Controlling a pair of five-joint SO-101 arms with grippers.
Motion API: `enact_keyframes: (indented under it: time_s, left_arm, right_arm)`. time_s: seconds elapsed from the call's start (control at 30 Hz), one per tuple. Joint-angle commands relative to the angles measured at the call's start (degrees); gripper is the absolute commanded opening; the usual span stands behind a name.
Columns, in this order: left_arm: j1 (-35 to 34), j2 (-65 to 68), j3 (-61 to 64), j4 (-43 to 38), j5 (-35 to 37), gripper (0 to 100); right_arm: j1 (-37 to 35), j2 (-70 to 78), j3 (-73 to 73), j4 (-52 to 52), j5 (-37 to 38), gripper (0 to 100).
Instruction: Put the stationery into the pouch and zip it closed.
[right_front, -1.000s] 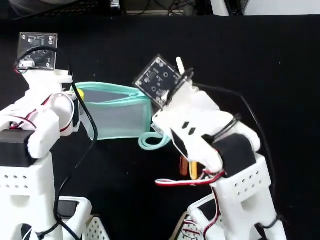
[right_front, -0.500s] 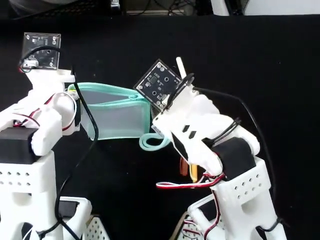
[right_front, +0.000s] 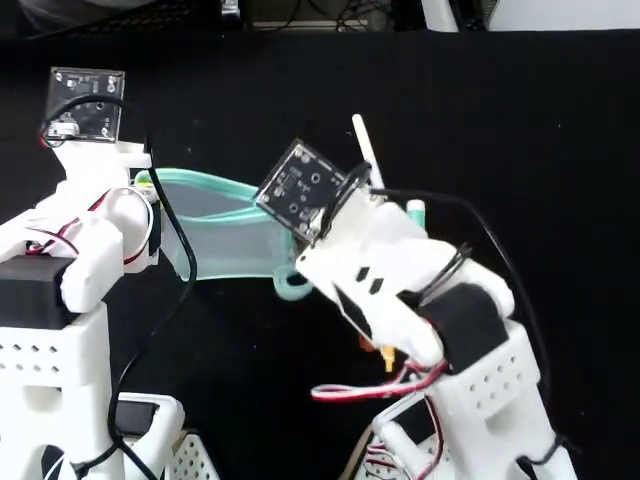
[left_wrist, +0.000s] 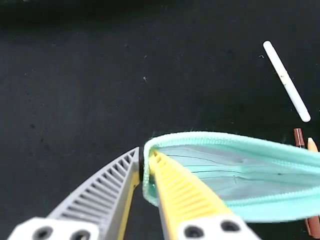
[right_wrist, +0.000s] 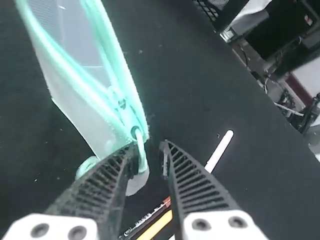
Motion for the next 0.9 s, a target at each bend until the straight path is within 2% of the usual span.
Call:
enact_keyframes:
  time_s: [0.0,0.13,0.23,0.37,0.5,0.6,0.73,0.87]
  left_arm:
    - [0.92,0.53,1.27,1.23,-0.53,3]
    - [0.92,0.53,1.27,1.32,-0.53,3]
    - [0.92,0.53,2.59,1.32,-0.53,3]
    - [0.92,0.53,5.49,0.79,-0.53,3]
    - [0.92,0.53,6.9,0.79,-0.53,3]
    - [1.01,0.53,6.9,0.79,-0.53,3]
    - [1.45,0.53,6.9,1.23,-0.53,3]
    - [1.01,0.53,6.99,1.32,-0.53,3]
  right_arm:
    - [-2.29,-4.26,-1.89,2.55,-0.88,13.7]
    - [-2.2,-9.71,-6.29,9.67,-2.2,28.3]
    - [-0.53,-13.93,-7.69,12.84,-2.64,26.6]
    - [9.85,-15.34,-1.19,10.99,-2.99,18.9]
    - [21.36,-12.62,13.67,2.02,-8.0,14.6]
    - [26.29,-7.52,25.36,-6.86,-9.14,13.4]
    - [27.16,3.12,34.51,-17.76,-10.29,13.4]
    - [27.16,16.57,33.98,-23.47,-10.37,13.4]
